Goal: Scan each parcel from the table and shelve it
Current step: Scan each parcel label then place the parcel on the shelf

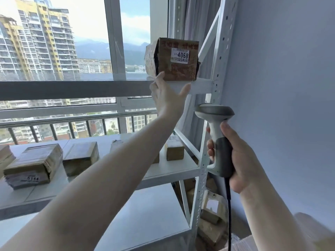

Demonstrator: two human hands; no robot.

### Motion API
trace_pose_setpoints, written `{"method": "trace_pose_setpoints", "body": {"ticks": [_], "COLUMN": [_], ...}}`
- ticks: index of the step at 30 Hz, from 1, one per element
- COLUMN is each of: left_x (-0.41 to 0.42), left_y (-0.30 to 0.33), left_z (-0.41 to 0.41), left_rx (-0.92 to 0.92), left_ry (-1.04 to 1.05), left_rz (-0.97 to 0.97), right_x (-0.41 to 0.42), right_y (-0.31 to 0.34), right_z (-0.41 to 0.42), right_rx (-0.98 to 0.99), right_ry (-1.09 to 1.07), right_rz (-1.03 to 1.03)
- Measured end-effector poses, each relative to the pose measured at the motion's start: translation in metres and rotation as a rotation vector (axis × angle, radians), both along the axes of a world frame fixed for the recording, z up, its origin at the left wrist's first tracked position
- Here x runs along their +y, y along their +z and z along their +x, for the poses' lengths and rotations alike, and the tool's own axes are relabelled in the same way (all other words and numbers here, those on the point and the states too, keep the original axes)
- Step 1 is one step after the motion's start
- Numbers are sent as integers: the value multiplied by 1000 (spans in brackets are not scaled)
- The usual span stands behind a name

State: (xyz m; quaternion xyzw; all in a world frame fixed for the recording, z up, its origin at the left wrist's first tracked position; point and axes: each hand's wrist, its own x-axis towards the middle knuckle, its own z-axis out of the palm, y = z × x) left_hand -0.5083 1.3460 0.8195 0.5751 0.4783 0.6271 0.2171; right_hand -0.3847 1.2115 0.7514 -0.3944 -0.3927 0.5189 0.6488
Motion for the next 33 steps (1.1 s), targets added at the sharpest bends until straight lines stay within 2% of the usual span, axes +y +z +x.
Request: {"method": "trace_pose_setpoints", "body": {"ticks": [8, 15, 23, 33], "left_x": [-79, -169, -270, -416], "left_y": [-126, -216, -287, -303], "left_z": [-14, -18, 37, 145], "left_rx": [-329, -406, -407, -204], "left_ry": [-292, -472, -657, -959], "left_rz": [-448, -753, -1078, -1175], "right_x": [-98, -218, -340, -498], "right_y": [-55, -109, -141, -155], "right_z": [-4, -14, -6, 56], "right_rx": [52, 152, 213, 285], "right_ry": [-180, -332, -604, -869], "right_rz": [-206, -461, -569, -544]}}
